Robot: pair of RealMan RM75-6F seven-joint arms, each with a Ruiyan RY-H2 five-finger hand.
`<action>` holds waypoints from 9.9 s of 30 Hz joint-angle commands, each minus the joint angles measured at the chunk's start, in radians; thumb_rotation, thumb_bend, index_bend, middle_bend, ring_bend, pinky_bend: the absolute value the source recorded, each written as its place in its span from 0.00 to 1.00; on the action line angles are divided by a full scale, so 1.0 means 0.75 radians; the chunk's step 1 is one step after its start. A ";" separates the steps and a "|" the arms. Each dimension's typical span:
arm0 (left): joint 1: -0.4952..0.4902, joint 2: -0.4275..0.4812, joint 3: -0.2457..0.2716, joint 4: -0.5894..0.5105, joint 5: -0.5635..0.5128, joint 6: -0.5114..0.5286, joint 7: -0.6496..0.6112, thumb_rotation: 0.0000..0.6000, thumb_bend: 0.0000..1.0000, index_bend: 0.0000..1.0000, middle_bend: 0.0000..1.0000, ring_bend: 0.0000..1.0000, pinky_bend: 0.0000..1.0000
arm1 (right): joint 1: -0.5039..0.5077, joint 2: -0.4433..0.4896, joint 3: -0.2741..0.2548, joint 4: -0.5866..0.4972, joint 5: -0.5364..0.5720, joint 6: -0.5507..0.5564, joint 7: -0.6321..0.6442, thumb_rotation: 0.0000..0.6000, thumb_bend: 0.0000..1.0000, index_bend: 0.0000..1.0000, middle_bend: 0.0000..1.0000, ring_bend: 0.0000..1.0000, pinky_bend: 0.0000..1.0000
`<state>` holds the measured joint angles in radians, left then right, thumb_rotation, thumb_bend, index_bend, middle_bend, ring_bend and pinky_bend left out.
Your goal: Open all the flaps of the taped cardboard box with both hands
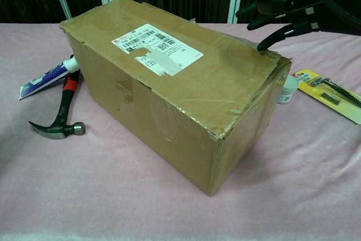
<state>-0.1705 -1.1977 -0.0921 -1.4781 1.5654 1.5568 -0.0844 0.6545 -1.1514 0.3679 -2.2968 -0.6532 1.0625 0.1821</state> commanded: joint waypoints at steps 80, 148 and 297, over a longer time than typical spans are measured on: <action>-0.002 -0.004 0.004 0.007 0.002 0.006 0.005 1.00 0.17 0.00 0.00 0.00 0.00 | -0.156 0.152 0.401 -0.079 -0.384 -0.597 0.634 1.00 0.58 0.02 0.19 0.21 0.38; -0.365 0.171 -0.176 -0.485 -0.083 -0.429 0.450 1.00 0.17 0.00 0.00 0.00 0.00 | -0.774 -0.160 -0.044 0.900 -1.181 0.488 -0.222 1.00 0.45 0.00 0.09 0.05 0.24; -1.545 0.043 -0.013 -0.261 -0.004 -1.470 0.535 1.00 1.00 0.43 0.49 0.28 0.31 | -0.661 -0.119 -0.145 0.896 -0.900 0.548 0.037 1.00 0.45 0.00 0.09 0.05 0.24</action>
<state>-1.3233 -1.1585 -0.1080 -1.6796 1.5555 0.4622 0.3167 0.1585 -1.2405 0.2592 -1.6245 -1.3282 1.4737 0.2098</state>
